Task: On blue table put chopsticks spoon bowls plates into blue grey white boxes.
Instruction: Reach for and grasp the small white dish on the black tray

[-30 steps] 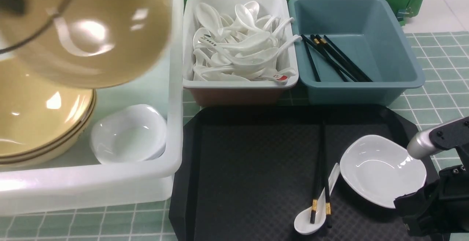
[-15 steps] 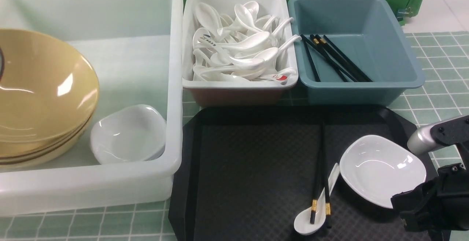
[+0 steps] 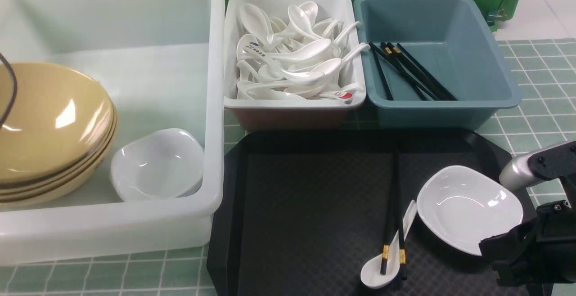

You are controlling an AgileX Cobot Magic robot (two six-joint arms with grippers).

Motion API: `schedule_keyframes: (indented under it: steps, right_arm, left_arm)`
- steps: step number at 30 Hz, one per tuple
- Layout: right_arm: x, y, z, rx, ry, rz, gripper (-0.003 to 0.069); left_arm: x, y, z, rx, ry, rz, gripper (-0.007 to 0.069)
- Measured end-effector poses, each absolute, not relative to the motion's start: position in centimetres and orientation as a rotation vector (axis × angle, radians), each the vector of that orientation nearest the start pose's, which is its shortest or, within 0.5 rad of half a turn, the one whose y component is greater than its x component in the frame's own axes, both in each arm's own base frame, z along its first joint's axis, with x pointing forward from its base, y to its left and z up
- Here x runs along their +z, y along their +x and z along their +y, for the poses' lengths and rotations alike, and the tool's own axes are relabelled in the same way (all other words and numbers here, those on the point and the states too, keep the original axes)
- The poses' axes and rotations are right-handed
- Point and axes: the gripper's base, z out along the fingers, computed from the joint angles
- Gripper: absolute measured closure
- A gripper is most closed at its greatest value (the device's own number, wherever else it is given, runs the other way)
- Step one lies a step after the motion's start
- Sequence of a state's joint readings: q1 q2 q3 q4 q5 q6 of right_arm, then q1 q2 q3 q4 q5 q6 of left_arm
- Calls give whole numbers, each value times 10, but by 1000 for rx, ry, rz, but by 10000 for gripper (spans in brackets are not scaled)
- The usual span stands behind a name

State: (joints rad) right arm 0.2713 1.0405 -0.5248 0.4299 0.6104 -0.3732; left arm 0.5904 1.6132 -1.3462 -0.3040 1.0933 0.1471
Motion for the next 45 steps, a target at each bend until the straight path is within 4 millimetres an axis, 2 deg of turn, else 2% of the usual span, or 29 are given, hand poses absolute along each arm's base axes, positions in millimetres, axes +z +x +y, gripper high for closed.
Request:
schedule_keyframes:
  steps: [3, 7, 10, 11, 14, 16, 17, 19, 21, 22, 23, 24, 26, 29, 30, 31, 33, 36, 41, 45]
  right_arm:
    - [228, 163, 68, 386, -521, 2520, 585]
    - [226, 163, 66, 341, -577, 2518, 566]
    - [225, 163, 62, 285, -587, 2531, 525]
    - [225, 163, 62, 274, -591, 2531, 522]
    - [228, 170, 57, 170, -587, 2531, 450]
    - [230, 180, 57, 130, -589, 2502, 420]
    - [229, 182, 57, 127, -589, 2504, 417]
    - [225, 200, 61, 113, -573, 2495, 420]
    - [217, 214, 64, 108, -575, 2516, 434]
    - [218, 216, 65, 107, -574, 2514, 435]
    - [209, 228, 68, 106, -581, 2555, 445]
    - [203, 235, 71, 106, -592, 2589, 446]
    - [192, 247, 78, 111, -629, 2656, 440]
    - [179, 258, 93, 131, -685, 2710, 393]
    - [179, 260, 96, 136, -691, 2706, 388]
    - [176, 267, 108, 154, -717, 2701, 342]
    - [177, 273, 120, 169, -742, 2680, 298]
    - [190, 284, 134, 190, -758, 2641, 225]
    - [209, 292, 123, 135, -758, 2647, 180]
    - [207, 298, 88, 71, -662, 2721, 174]
  left_arm:
    - [318, 280, 161, -197, -716, 2685, -35]
    - [351, 267, 153, -159, -674, 2621, -31]
    - [372, 256, 139, -175, -623, 2563, 4]
    - [373, 255, 138, -180, -620, 2560, 10]
    - [392, 258, 100, -241, -350, 2498, 174]
    - [403, 259, 66, -294, -150, 2418, 316]
    - [404, 257, 61, -296, -121, 2408, 332]
    - [410, 248, 9, -381, 154, 2306, 539]
    - [406, 234, -18, -410, 313, 2262, 599]
    - [406, 232, -21, -410, 323, 2255, 603]
    - [399, 218, -36, -420, 410, 2239, 622]
    - [394, 212, -43, -418, 441, 2230, 622]
    - [382, 194, -48, -388, 468, 2230, 622]
    - [361, 171, -42, -308, 436, 2252, 622]
    - [361, 171, -41, -297, 438, 2251, 622]
    - [348, 160, -35, -234, 389, 2256, 622]
    - [334, 153, -28, -161, 338, 2250, 622]
    - [318, 141, -18, -60, 242, 2201, 622]
    - [305, 128, -10, 5, 149, 2131, 622]
    - [297, 122, -6, 8, 74, 2048, 622]
